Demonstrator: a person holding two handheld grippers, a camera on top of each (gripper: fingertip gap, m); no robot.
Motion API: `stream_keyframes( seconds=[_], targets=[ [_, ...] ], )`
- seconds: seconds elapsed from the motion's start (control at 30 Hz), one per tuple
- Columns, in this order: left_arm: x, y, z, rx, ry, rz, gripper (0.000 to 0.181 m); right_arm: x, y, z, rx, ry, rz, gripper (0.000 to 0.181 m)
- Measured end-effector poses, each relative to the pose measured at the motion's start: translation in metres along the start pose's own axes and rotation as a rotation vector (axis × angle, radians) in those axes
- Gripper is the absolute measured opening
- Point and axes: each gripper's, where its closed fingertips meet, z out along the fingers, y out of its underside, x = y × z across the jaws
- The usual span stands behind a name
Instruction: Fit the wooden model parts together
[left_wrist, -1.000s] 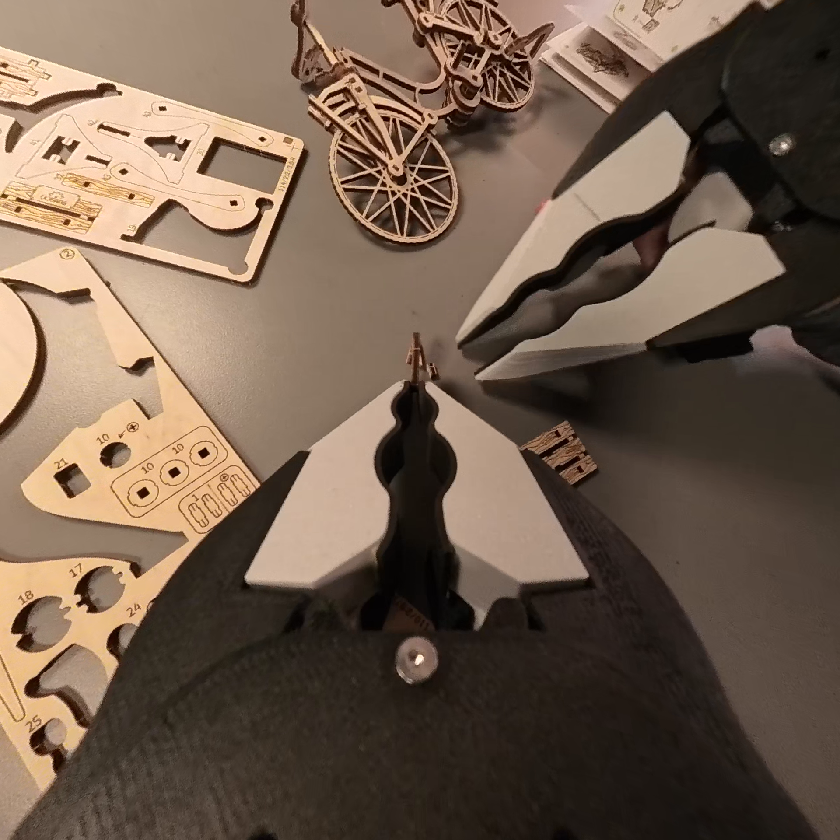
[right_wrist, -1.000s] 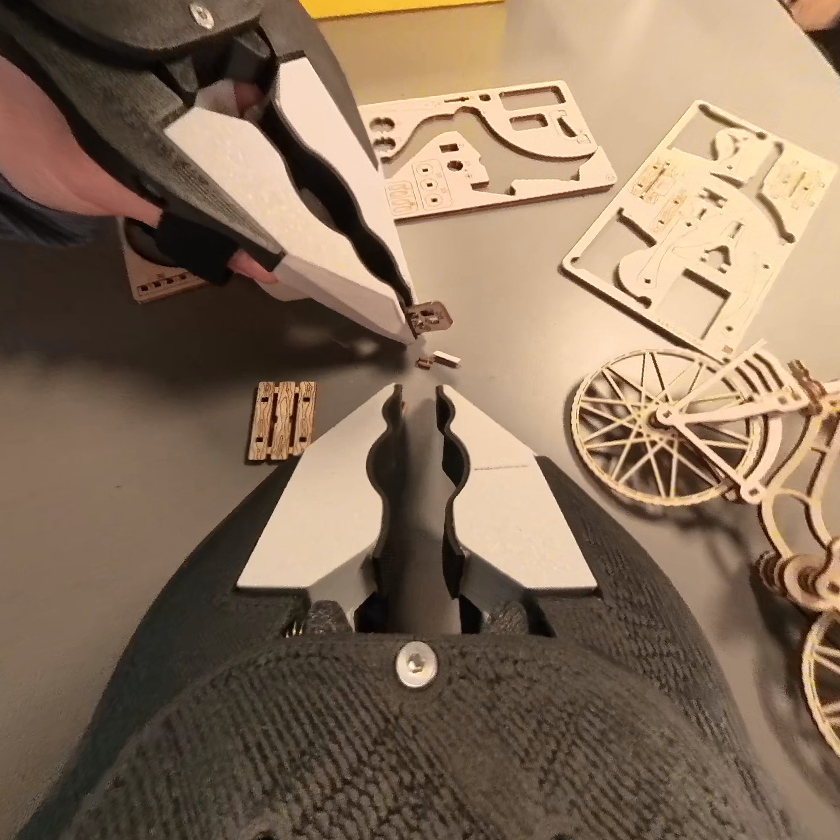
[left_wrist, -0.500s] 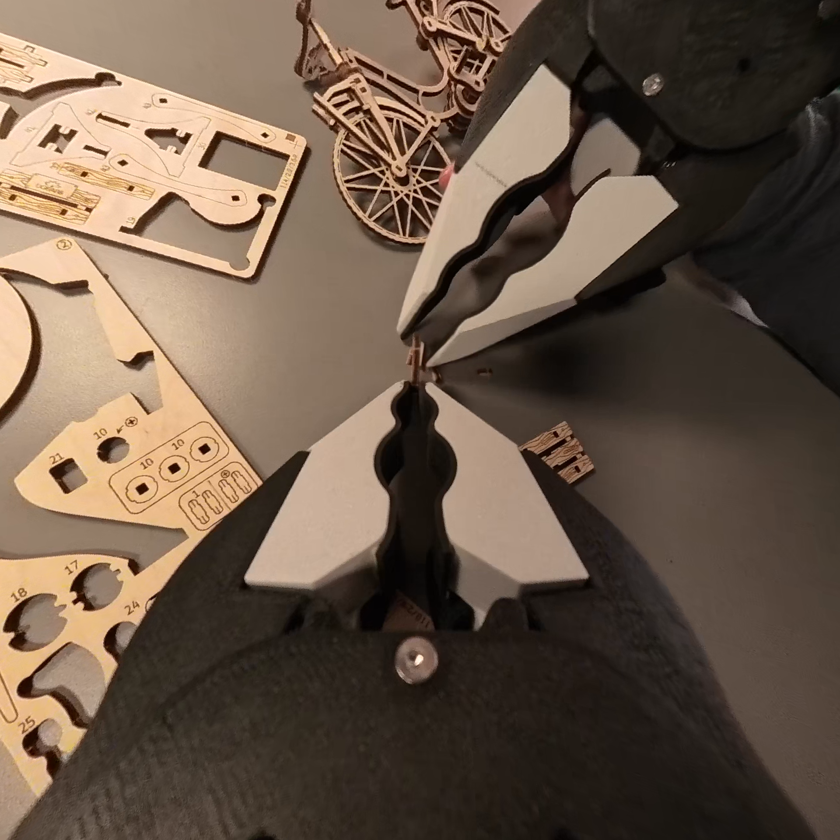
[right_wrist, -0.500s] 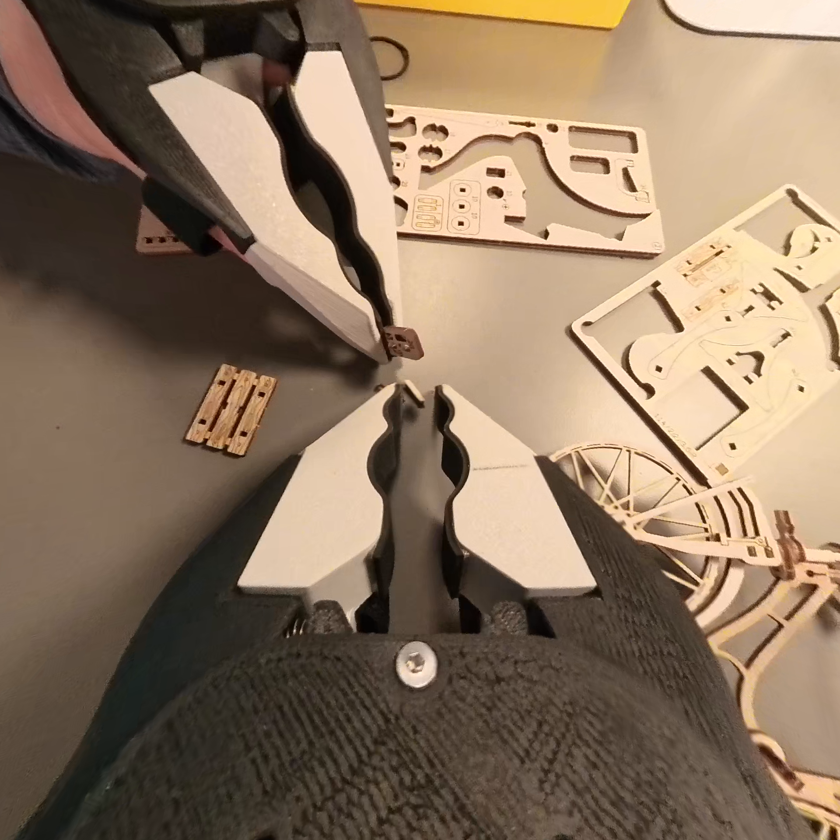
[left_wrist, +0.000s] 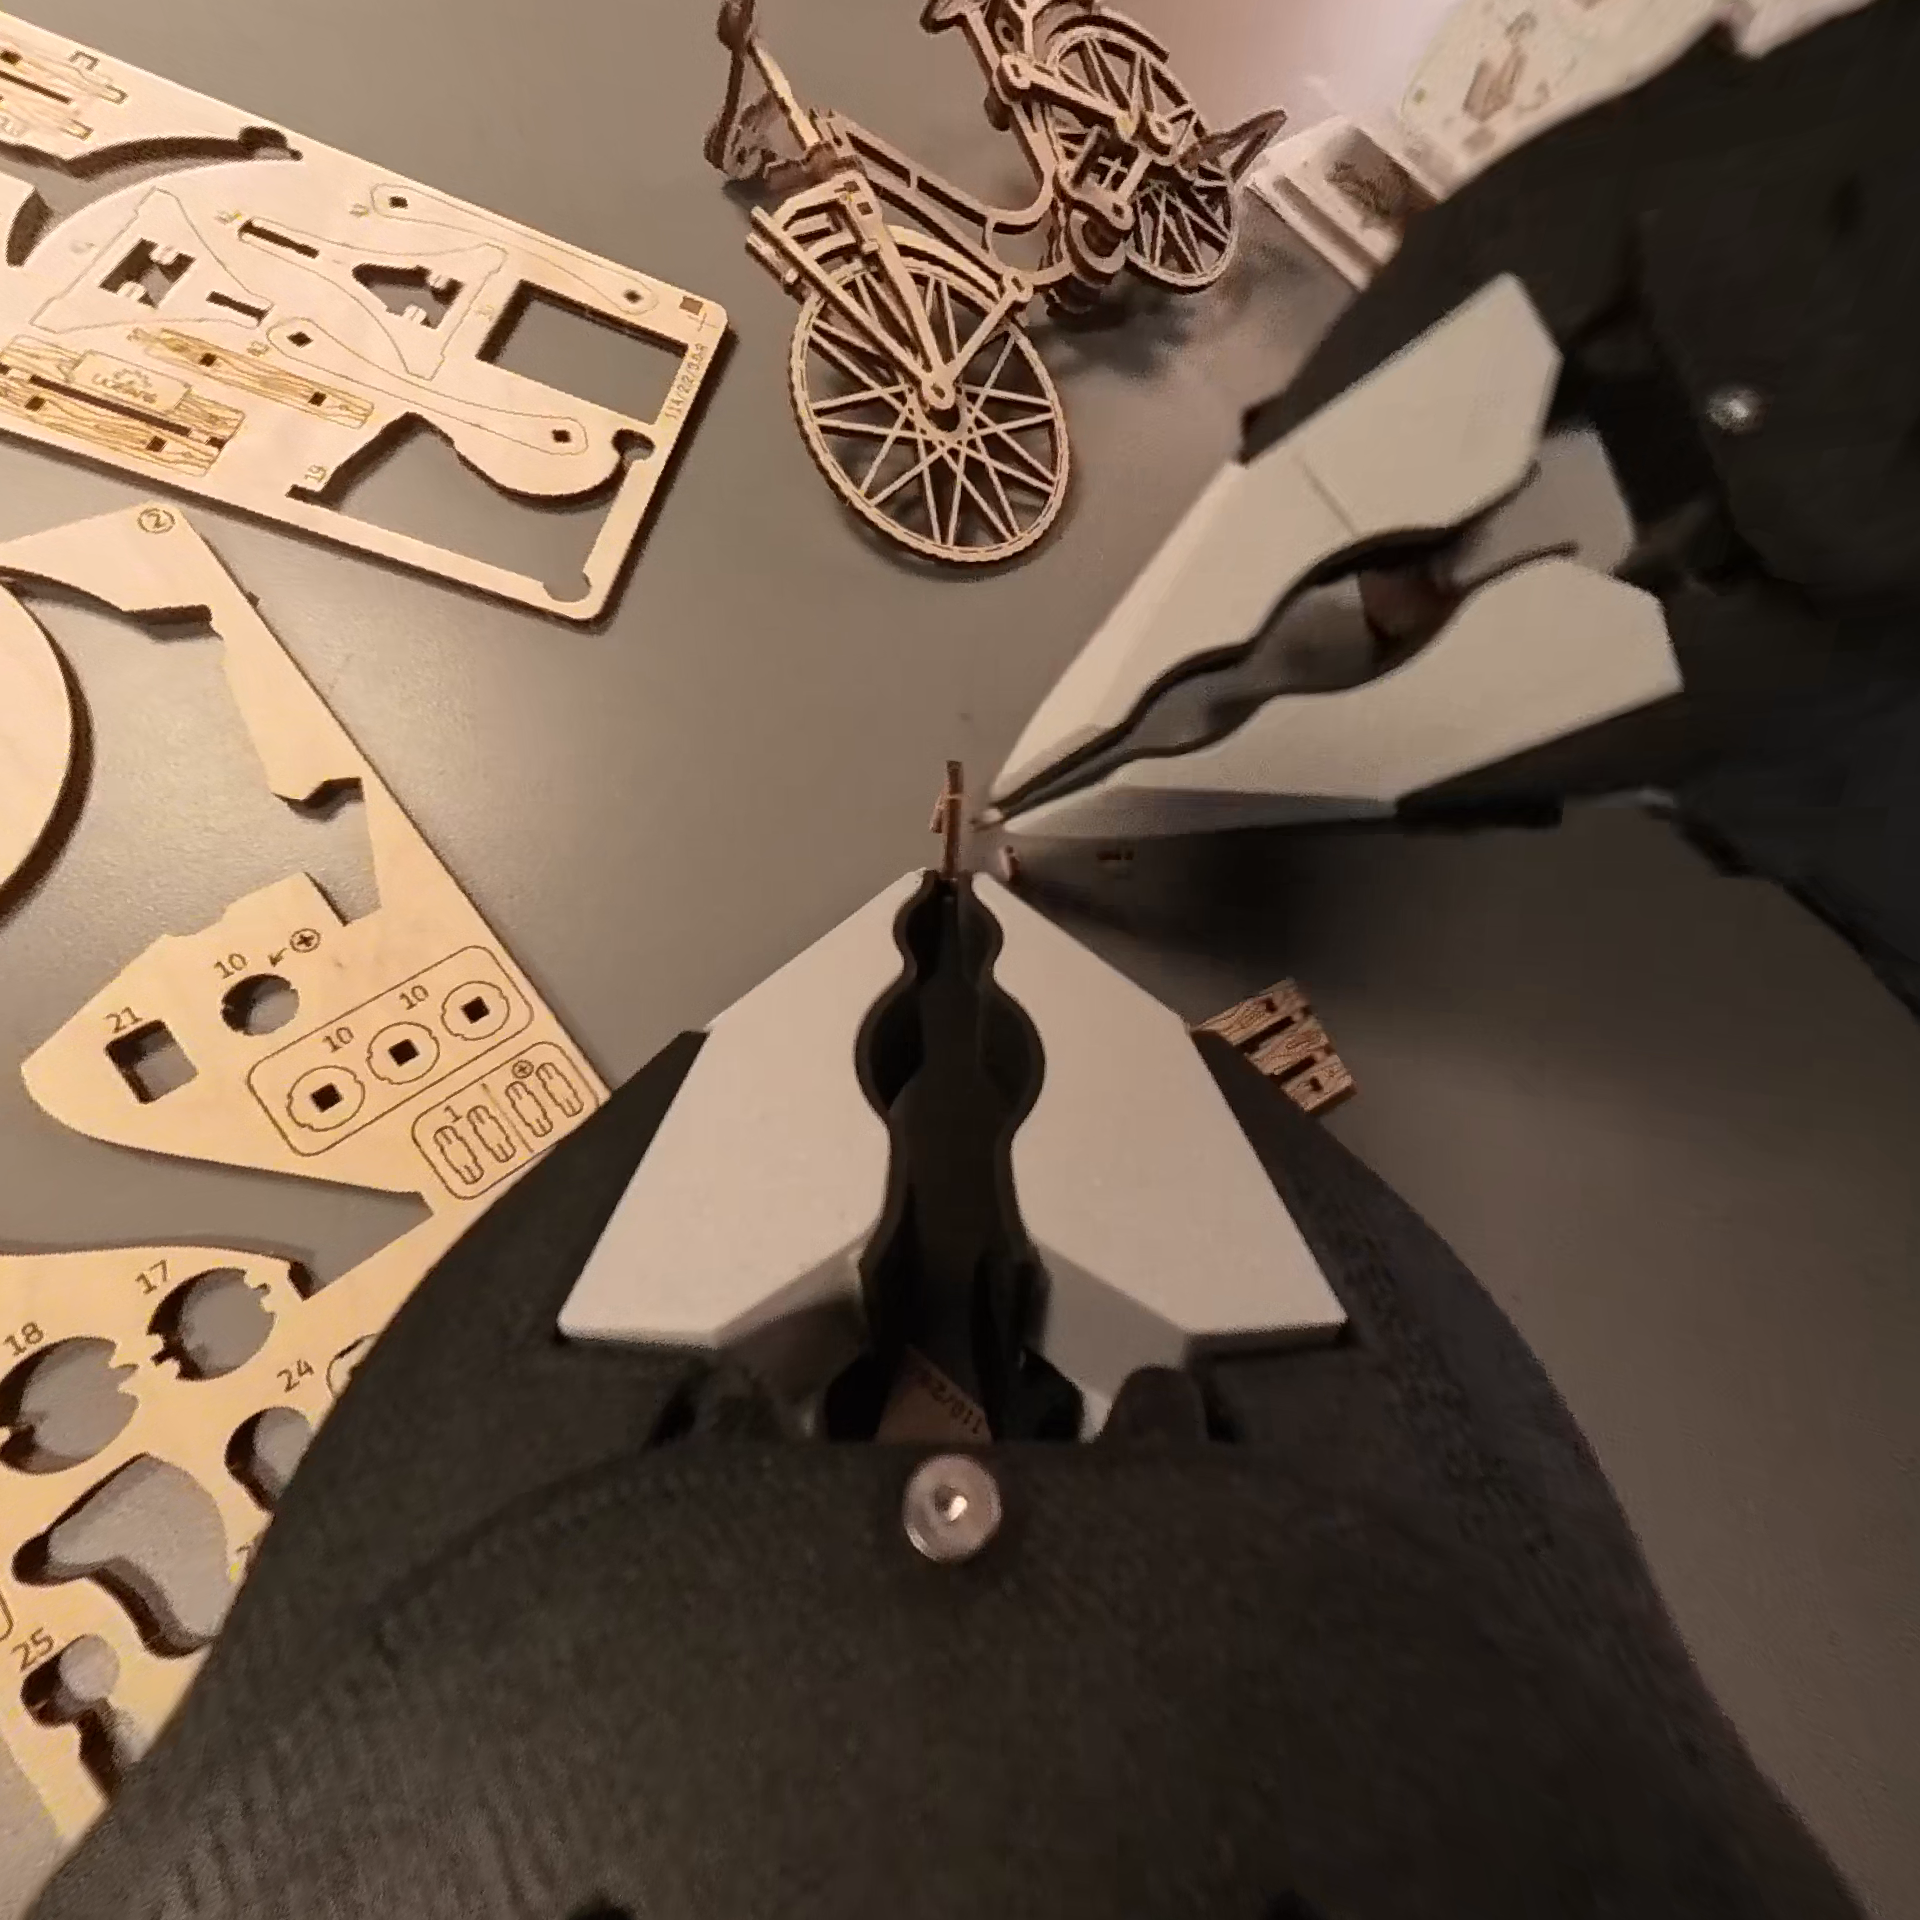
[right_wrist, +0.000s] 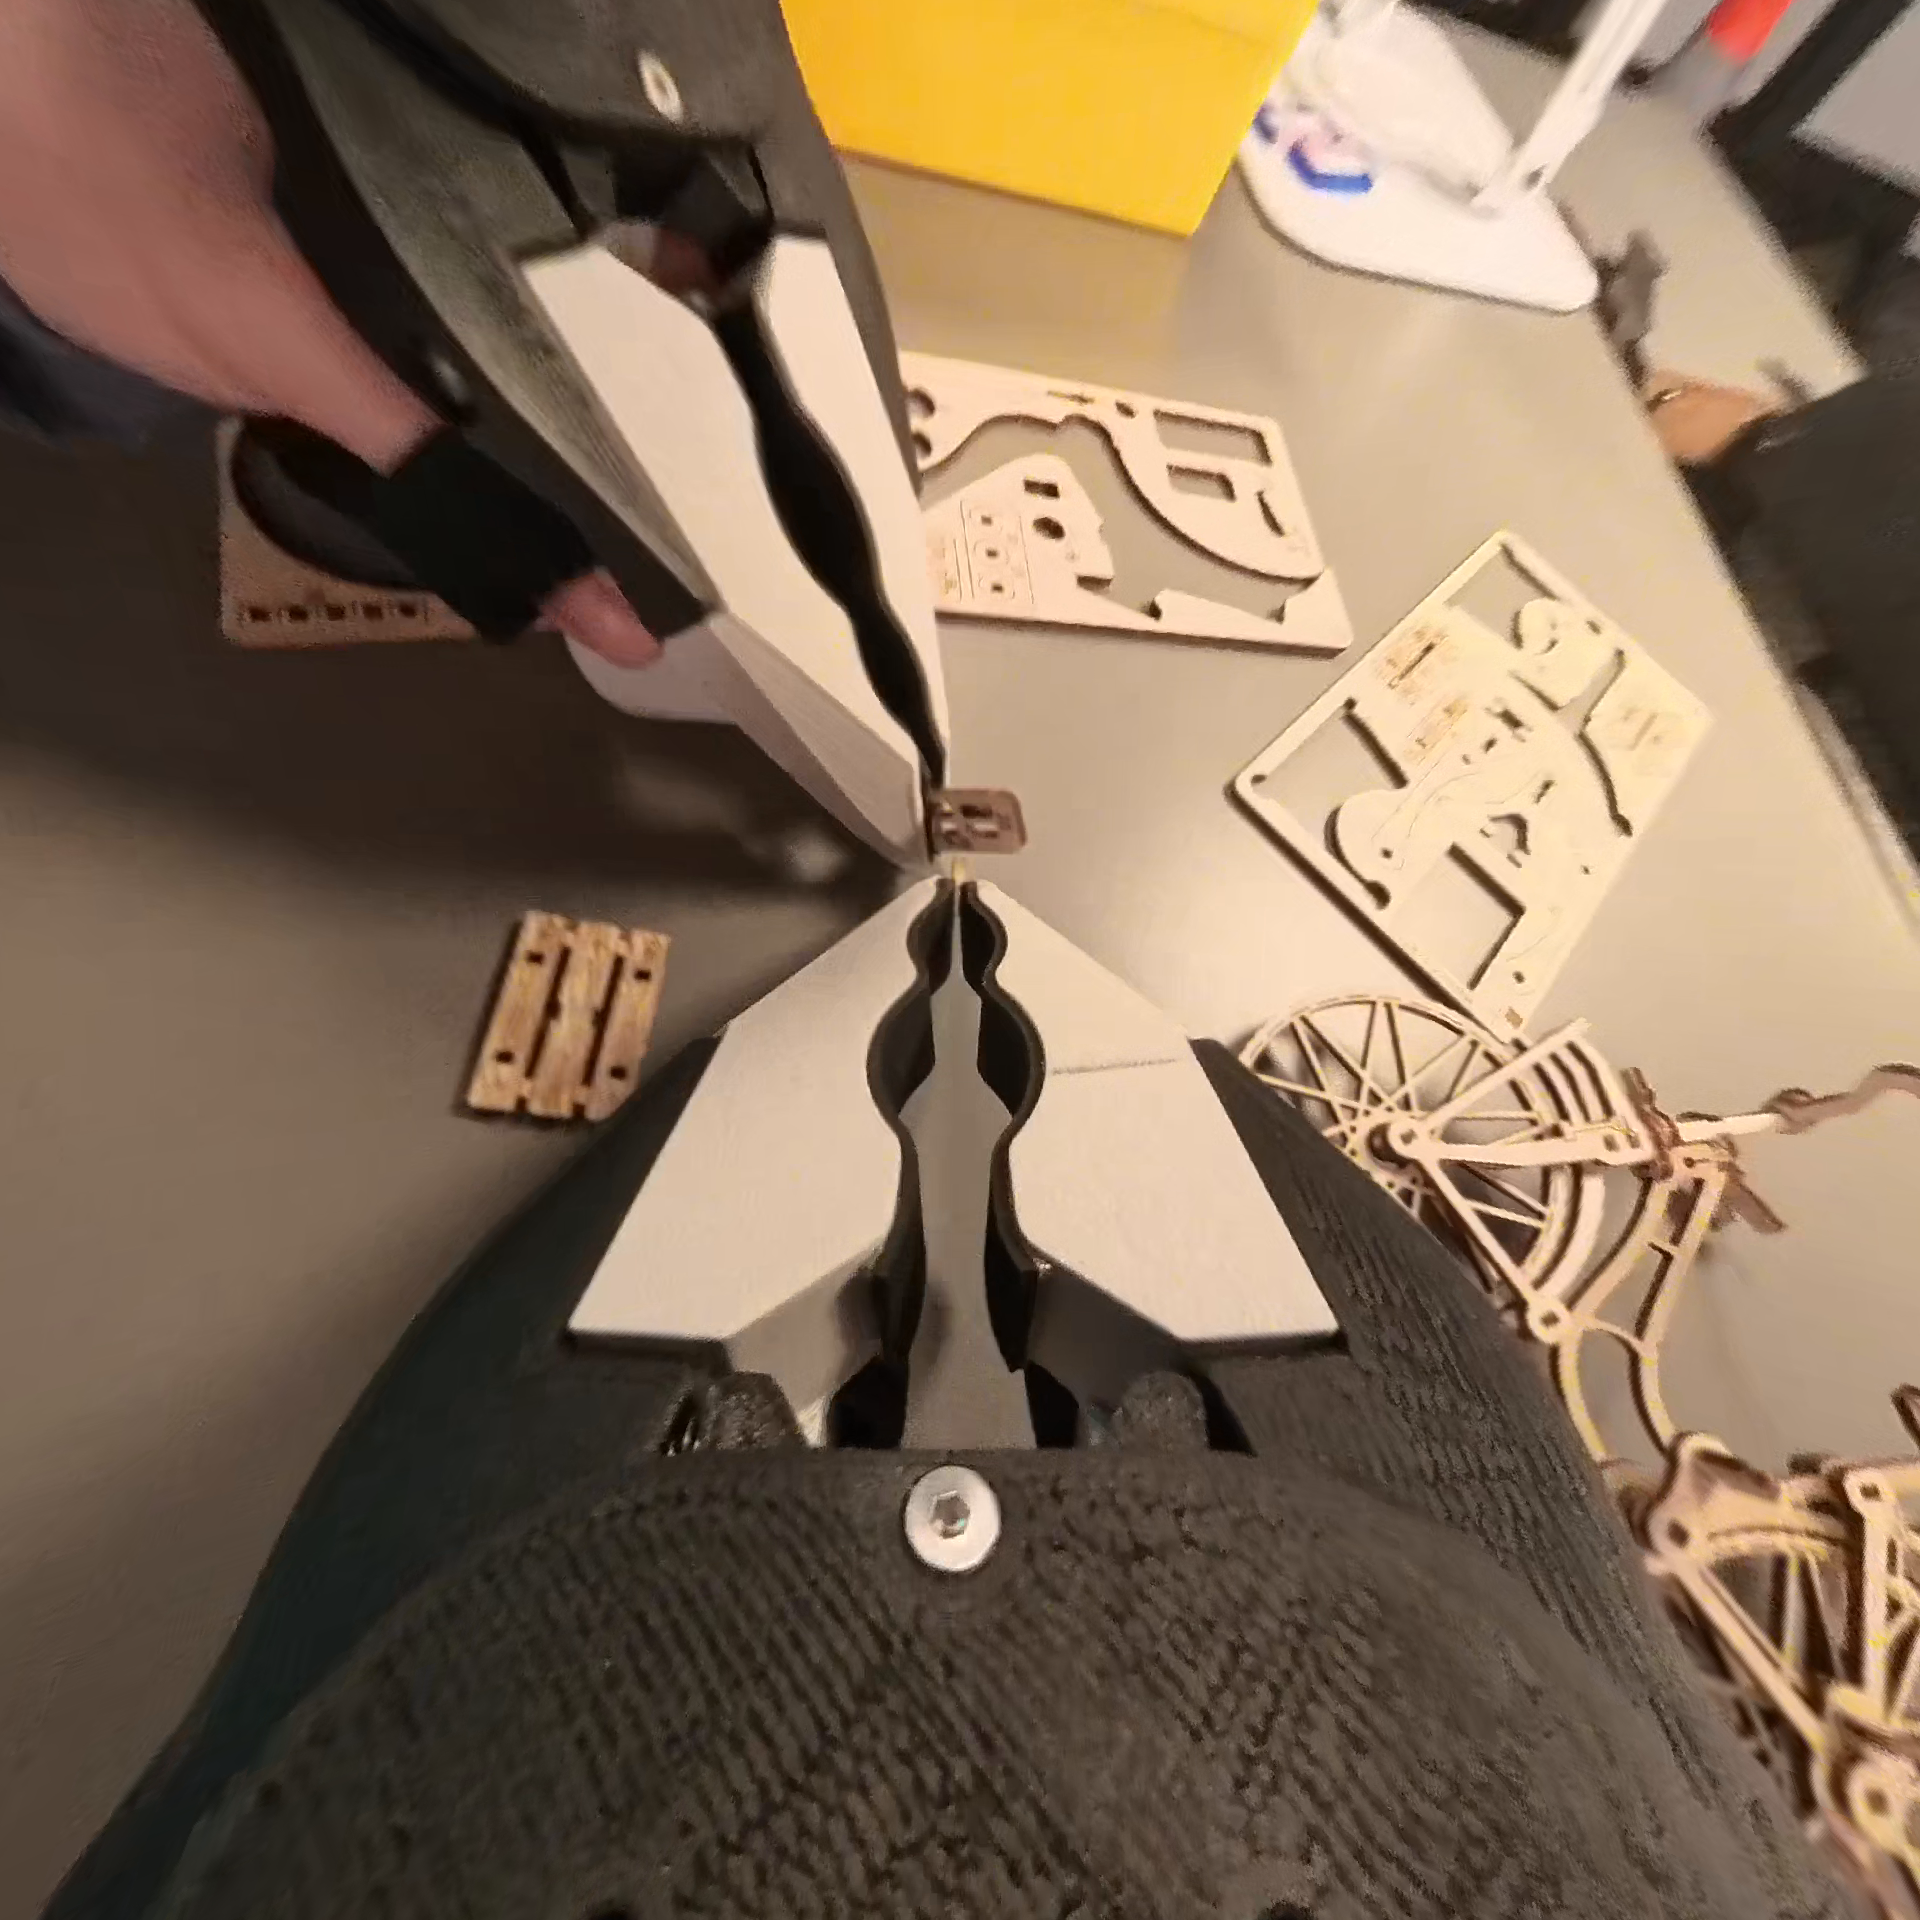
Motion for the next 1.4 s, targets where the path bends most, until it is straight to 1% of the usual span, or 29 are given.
stream_keyframes(
  seconds=[0.1, 0.17, 0.3, 0.67, 0.87, 1.07, 1.23, 1.4],
  targets=[
    [-0.001, -0.001, 0.0, 0.005, 0.012, -0.029, 0.0, -0.003, -0.011, -0.003, 0.034, 0.132, -0.006, 0.0],
    [-0.001, -0.001, 0.0, 0.007, 0.015, -0.04, 0.0, -0.001, -0.012, -0.003, 0.023, 0.209, -0.026, 0.0],
    [-0.001, -0.001, 0.0, 0.006, 0.01, -0.037, 0.0, 0.005, -0.012, -0.003, 0.015, 0.281, -0.046, 0.0],
    [-0.001, 0.0, 0.001, 0.0, -0.007, -0.021, 0.0, 0.005, -0.011, 0.002, -0.014, 0.287, -0.038, 0.0],
    [0.0, 0.002, 0.002, -0.017, -0.039, 0.066, 0.0, 0.004, -0.01, 0.003, -0.025, 0.282, -0.036, 0.0],
    [0.001, 0.003, 0.002, -0.04, -0.119, 0.279, 0.001, 0.003, -0.008, 0.002, -0.026, 0.242, 0.007, 0.0],
    [0.005, 0.004, 0.003, -0.051, -0.129, 0.37, 0.001, 0.001, -0.007, 0.001, -0.021, 0.203, 0.007, 0.0],
    [0.009, 0.005, 0.004, -0.07, -0.157, 0.485, 0.0, -0.002, -0.004, -0.004, -0.025, 0.163, -0.095, 0.0]
  ],
)
